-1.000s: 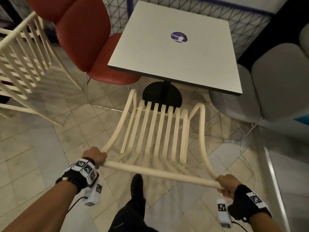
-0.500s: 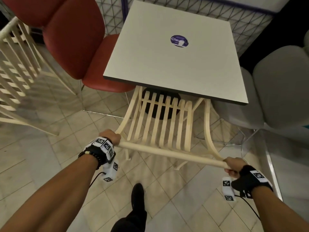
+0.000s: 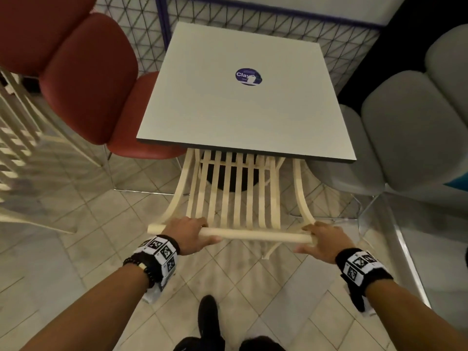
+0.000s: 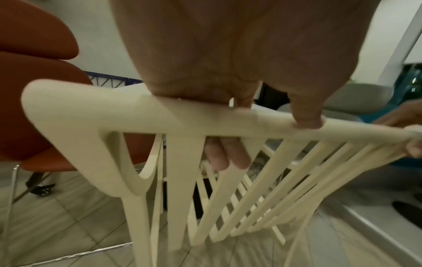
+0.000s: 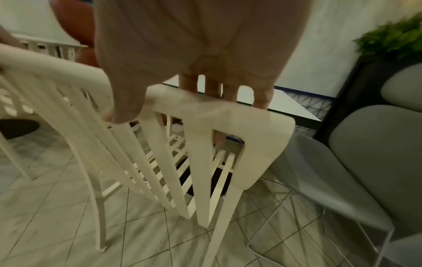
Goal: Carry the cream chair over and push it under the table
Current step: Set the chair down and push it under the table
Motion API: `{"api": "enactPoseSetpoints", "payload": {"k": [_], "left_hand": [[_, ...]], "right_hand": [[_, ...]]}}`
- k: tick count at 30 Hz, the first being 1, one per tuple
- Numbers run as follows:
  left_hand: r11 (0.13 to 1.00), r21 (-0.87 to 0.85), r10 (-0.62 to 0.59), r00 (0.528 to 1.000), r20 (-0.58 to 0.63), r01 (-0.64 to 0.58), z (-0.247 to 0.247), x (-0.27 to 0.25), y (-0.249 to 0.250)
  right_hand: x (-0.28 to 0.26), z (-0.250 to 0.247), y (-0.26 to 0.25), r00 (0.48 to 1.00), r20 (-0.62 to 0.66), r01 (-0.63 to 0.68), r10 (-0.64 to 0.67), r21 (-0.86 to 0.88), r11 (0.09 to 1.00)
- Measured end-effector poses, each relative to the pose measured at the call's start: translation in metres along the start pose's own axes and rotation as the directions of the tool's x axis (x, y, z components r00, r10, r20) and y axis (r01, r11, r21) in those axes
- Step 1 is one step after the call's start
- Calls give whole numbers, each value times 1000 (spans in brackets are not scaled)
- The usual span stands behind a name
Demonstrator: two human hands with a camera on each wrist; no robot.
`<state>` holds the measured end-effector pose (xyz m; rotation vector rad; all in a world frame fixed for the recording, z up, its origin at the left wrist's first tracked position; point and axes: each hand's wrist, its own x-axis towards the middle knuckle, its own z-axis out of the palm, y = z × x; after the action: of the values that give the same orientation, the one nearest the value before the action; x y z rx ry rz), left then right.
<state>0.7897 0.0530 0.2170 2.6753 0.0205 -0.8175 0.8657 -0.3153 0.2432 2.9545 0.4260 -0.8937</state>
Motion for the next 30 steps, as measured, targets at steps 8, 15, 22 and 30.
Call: {"api": "enactPoseSetpoints", "payload": {"k": [8, 15, 22, 30], "left_hand": [[988, 150, -39, 994, 98, 24, -5, 16, 12], [980, 200, 4, 997, 75, -19, -16, 37, 16], [992, 119, -47, 996, 72, 38, -16, 35, 26], [989, 140, -49, 996, 78, 38, -2, 22, 12]], "right_hand": [[19, 11, -3, 997, 74, 15, -2, -177, 984], [46, 1, 6, 997, 71, 36, -24, -173, 984], [44, -4, 12, 997, 45, 68, -62, -154, 986], [29, 12, 6, 992, 60, 118, -110, -139, 983]]}}
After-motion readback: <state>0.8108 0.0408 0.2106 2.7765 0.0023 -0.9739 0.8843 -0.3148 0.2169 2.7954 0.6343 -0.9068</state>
